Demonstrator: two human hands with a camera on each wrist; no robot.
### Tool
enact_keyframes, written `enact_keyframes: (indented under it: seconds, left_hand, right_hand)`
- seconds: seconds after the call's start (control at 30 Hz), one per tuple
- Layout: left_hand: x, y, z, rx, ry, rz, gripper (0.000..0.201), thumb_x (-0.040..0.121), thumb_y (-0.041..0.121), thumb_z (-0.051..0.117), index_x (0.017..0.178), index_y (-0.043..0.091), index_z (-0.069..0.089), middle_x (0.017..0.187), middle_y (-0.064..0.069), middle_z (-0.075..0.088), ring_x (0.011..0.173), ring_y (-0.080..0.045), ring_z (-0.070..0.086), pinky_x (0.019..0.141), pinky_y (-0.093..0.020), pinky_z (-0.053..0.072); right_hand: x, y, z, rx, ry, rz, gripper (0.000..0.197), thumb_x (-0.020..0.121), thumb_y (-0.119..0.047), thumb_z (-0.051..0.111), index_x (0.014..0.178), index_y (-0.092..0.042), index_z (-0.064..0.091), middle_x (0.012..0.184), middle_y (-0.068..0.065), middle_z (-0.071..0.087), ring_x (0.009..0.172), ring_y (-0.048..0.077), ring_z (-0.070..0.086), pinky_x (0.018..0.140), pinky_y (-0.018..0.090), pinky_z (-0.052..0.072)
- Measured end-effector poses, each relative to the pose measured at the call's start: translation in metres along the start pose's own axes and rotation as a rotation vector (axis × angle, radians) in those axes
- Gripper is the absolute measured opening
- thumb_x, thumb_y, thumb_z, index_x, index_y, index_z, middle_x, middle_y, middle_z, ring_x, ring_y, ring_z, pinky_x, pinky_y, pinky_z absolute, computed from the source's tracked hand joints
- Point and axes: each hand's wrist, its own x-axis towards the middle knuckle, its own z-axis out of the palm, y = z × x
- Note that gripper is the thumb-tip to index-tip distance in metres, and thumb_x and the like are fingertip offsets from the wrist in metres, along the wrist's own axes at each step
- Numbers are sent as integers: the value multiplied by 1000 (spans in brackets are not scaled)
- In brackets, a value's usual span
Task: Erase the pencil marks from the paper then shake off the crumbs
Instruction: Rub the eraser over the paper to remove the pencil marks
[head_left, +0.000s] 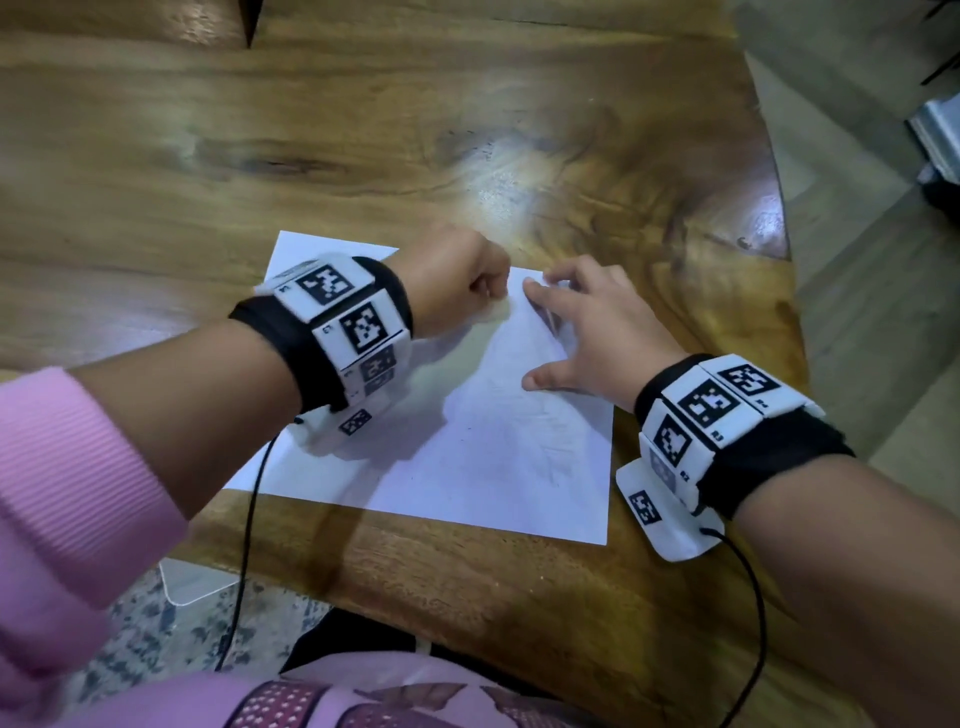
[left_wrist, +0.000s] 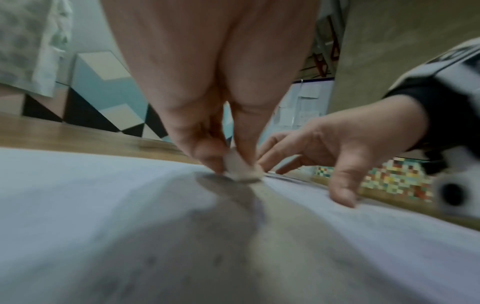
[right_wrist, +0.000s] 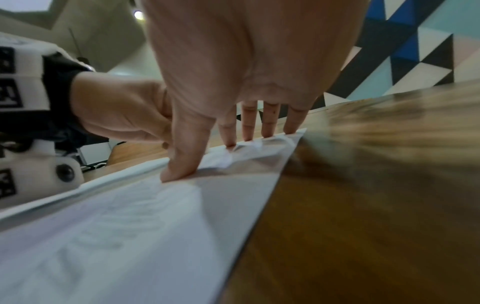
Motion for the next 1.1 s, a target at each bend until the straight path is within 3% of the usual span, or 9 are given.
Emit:
enact_keyframes:
  seconds: [0.07,0.13,0.3,0.43,0.5,0.67,0.83,0.9,1.1]
  left_hand:
    - [-8,-2,-2,-36,-183,-2,7,77,9,63,82,9,67,75,-3,59,70,-20,51,56,-17,34]
    - [-6,-2,-5,-41,-212,-6,10,77,7,63,84,10,68,80,-5,63,72,-19,53,57,-11,35]
    - [13,2,-5,38,141,-30,14,75,2,58,87,3,66,90,-17,69,82,-30,58,59,-22,24]
    - [-10,0,-6,46,-225,32,7,78,12,62,83,8,65,85,-9,66,76,-25,54,64,-26,36]
    - [-10,1,-8,74,-301,48,9,79,11,62,87,12,66,86,-4,65,78,-23,56,71,-26,42]
    - [17,5,-8,122,27,30,14,78,4,58,90,5,65,85,-12,66,74,-20,47,63,-23,28]
    - [-22,4,-3,126,-314,118,15,76,8,59,70,21,55,66,6,53,61,-15,46,54,-19,33]
    - [-23,3,-9,143,-406,84,15,77,6,58,76,21,59,63,9,54,58,-6,46,56,-16,35]
    - [11,8,-17,46,-71,-56,25,75,-1,56,95,13,64,73,-1,61,67,-22,56,59,-24,38]
  right_hand:
    - [0,2,1,-2,-10,-4,90,66,-50,76,143,-30,34,141,-8,30,126,18,27,108,38,32]
    - [0,3,1,-2,-20,-5,90,67,-51,76,143,-31,32,141,-8,28,126,18,26,108,39,32]
    - [-2,4,0,-23,-42,-21,95,66,-53,75,145,-32,27,141,-9,26,125,18,26,107,37,32]
    - [-2,4,-1,-30,-39,-33,95,66,-53,75,145,-32,26,137,-8,27,123,18,28,106,34,33]
    - [-2,4,0,-33,-46,-34,95,67,-54,74,145,-32,25,136,-9,27,122,17,27,105,33,33]
    - [-1,6,1,-14,-34,-32,96,66,-54,74,146,-33,24,134,-10,27,121,15,26,104,30,32]
    - [-1,7,3,32,-23,-28,97,65,-52,77,145,-34,26,132,-11,27,122,13,25,105,29,31]
    - [-1,7,3,46,-22,-25,97,65,-51,77,145,-34,26,132,-11,27,121,12,25,105,30,33]
    - [-2,5,5,126,22,10,93,61,-44,82,140,-30,35,128,-12,31,117,11,28,100,32,37]
